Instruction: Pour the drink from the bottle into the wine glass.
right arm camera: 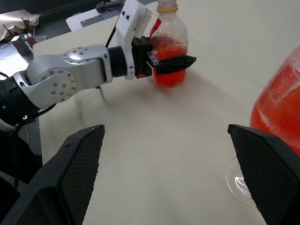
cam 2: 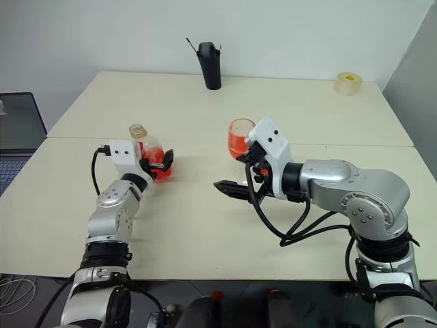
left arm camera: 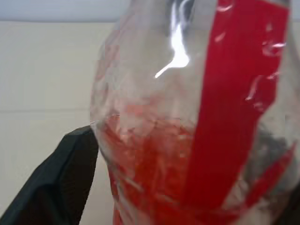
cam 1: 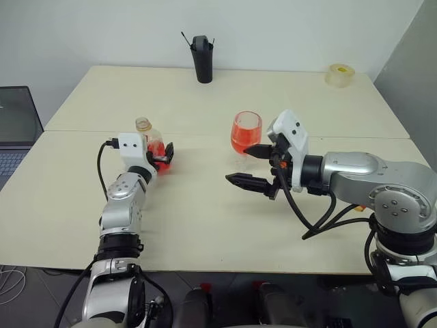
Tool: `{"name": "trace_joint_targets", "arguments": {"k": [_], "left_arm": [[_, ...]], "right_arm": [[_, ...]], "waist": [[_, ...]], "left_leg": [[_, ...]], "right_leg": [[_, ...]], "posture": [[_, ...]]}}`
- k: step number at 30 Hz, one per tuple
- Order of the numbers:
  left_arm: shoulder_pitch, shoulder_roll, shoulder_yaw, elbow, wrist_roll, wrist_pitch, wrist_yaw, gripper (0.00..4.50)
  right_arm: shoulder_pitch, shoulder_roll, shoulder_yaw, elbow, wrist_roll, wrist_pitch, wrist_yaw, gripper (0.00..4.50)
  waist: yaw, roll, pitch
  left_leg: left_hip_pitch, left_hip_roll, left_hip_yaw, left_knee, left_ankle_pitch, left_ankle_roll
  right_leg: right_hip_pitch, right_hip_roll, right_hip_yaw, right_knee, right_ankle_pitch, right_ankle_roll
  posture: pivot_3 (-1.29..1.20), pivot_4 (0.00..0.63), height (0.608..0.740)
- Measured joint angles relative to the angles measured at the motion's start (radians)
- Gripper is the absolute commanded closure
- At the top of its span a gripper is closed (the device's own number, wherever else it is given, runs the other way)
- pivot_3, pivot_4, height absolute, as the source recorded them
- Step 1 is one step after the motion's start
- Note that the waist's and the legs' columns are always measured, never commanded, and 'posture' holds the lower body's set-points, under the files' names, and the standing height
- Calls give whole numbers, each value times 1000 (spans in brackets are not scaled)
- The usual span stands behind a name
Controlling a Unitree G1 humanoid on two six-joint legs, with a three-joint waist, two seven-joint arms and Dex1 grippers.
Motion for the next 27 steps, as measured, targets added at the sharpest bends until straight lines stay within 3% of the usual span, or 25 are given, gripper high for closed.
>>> {"name": "trace_joint_targets", "arguments": {"k": [27], "left_arm": [[113,112,9,-400,-44,275,-62,17]], "right_arm": [[-1,-54,51,18,-79,-53,153,0]], "waist": [[4,0,0]], "left_leg": [[0,0,0,-1,-2,4]], "right_leg": [[0,0,0,-1,0,0]], "posture": [[0,150,740]]}}
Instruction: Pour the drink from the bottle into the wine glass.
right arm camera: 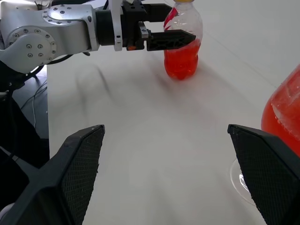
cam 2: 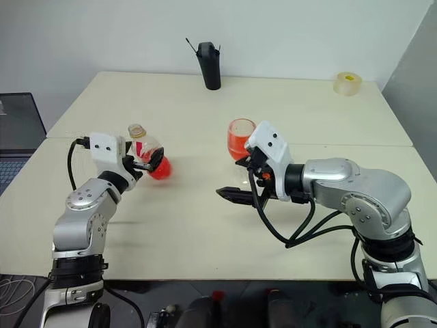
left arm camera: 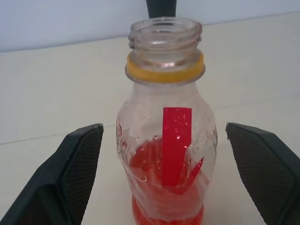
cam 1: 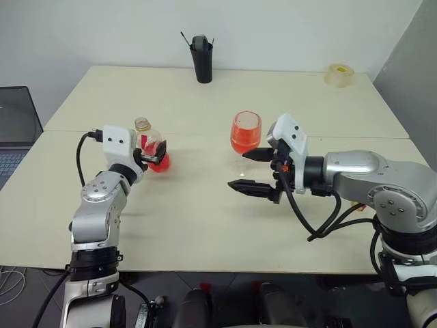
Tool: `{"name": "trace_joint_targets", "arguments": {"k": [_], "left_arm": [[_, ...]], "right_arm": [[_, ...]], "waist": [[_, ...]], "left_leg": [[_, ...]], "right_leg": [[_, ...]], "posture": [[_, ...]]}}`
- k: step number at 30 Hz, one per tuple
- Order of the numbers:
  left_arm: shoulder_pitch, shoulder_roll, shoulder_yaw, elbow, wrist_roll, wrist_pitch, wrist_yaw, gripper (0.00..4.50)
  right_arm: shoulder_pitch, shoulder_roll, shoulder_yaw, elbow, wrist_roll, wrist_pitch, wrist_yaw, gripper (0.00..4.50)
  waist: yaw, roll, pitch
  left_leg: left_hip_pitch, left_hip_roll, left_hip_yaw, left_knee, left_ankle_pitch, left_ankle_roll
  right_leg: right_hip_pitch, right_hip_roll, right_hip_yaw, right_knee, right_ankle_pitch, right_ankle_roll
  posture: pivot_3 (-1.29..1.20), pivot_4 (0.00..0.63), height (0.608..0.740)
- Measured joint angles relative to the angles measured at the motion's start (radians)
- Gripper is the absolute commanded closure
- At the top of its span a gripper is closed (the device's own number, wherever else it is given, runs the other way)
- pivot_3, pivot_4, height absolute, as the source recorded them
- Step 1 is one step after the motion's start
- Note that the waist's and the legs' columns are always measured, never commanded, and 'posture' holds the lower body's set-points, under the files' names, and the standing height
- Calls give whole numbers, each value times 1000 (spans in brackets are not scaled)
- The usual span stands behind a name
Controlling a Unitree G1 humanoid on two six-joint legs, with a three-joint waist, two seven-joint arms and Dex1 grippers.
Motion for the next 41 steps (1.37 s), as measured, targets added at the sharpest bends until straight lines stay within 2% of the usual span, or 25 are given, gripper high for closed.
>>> {"name": "trace_joint_targets", "arguments": {"k": [7,12,17,24,30,34,37,41], "left_arm": [[1,27,61,-102,-48,44,10,17],[-10,-25,83,-102,-76,-3,29,17],[-47,-34,76,-150,-168,-16,-58,17],[-72,152,89,-179,-307,5,-282,17],[-68,405,108,-144,-461,117,-587,17],[-20,525,108,-83,-505,155,-769,17],[-6,574,120,-29,-514,163,-854,17],[15,577,129,0,-513,158,-887,17]], "right_arm": [[0,-8,7,3,-23,-13,21,0],[0,-7,10,4,-32,-17,33,0],[0,-14,26,5,-38,-30,58,0],[31,-124,-30,5,-29,-81,168,0],[123,-354,-155,114,-73,-249,393,0],[188,-420,-198,196,-129,-356,474,0],[233,-437,-226,246,-152,-408,514,0],[278,-444,-272,248,-150,-447,549,0]], "waist": [[0,0,0],[8,0,0],[12,0,0],[13,0,0],[15,1,2],[10,2,2],[12,4,4],[14,4,4]], "left_leg": [[0,0,0,0,0,0],[0,0,0,0,0,0],[0,0,1,0,0,0],[0,0,1,0,0,0],[2,0,4,-2,0,1],[5,1,7,-3,0,1],[5,1,8,-3,-1,1],[5,1,8,-3,-1,1]], "right_leg": [[0,0,0,0,0,0],[0,0,0,-1,0,0],[0,0,0,-1,0,0],[1,1,0,-2,0,0],[2,2,-1,-3,0,0],[2,3,1,-2,0,-1],[2,3,2,-2,-1,0],[2,3,2,-2,-1,0]], "posture": [[0,150,740],[0,150,740],[0,150,740],[0,150,740],[0,150,740],[0,150,740],[0,150,740],[0,150,740]]}}
